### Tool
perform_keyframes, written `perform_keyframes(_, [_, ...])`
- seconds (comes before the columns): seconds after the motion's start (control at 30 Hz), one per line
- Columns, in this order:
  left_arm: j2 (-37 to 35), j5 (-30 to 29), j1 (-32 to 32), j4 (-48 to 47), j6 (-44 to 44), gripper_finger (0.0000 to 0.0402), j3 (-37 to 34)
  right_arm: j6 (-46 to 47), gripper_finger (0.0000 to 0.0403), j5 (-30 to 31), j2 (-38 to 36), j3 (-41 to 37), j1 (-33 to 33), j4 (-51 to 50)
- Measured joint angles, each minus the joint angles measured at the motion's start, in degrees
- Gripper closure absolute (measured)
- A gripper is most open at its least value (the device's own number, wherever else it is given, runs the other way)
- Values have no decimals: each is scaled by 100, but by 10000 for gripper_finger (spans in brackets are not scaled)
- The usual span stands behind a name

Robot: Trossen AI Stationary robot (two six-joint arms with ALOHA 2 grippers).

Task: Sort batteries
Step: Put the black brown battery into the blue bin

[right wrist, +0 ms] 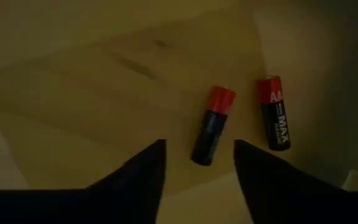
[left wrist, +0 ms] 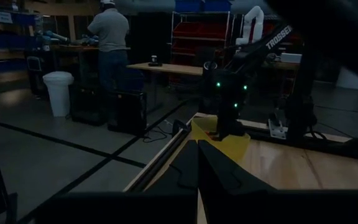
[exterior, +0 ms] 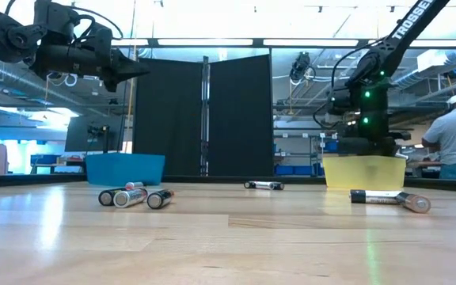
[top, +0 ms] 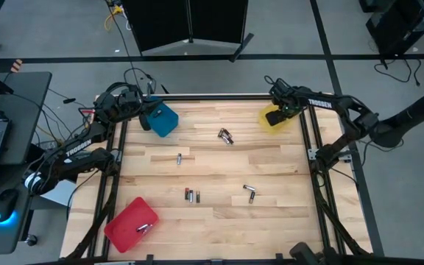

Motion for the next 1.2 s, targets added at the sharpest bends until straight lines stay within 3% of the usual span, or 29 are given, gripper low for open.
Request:
perform_keyframes(0.17, [0,0,-2,0,0,394,0,-97,173,137,-374,389,38,-724])
perform_keyframes(0.3, [0,38,-24,-20,-7,394,0,-135,191,171,-866,839,215,-1197])
perform_keyframes(0.4, [0,48,-146,-167,0,394,0,-175,236,-20,-1261,1058,470,-1331])
perform_keyframes(0.6, [210,42,-466,-437,266,394,0,36,362,-1010,-1890,927,1298,-877])
perform_keyframes(0.7, [435,36,-620,-325,354,394,-4,258,393,-1193,-1931,680,2017,-311])
perform_keyframes(0.8, [673,-53,-763,-167,433,394,-14,587,385,-1240,-1821,414,2723,386])
perform_keyframes(0.97, [1003,-156,-925,426,424,394,-22,1289,327,-1208,-1342,27,3685,1895])
perform_keyframes(1.2, [1401,-168,-1005,877,417,394,-22,1778,258,-61,-186,-122,4442,2655])
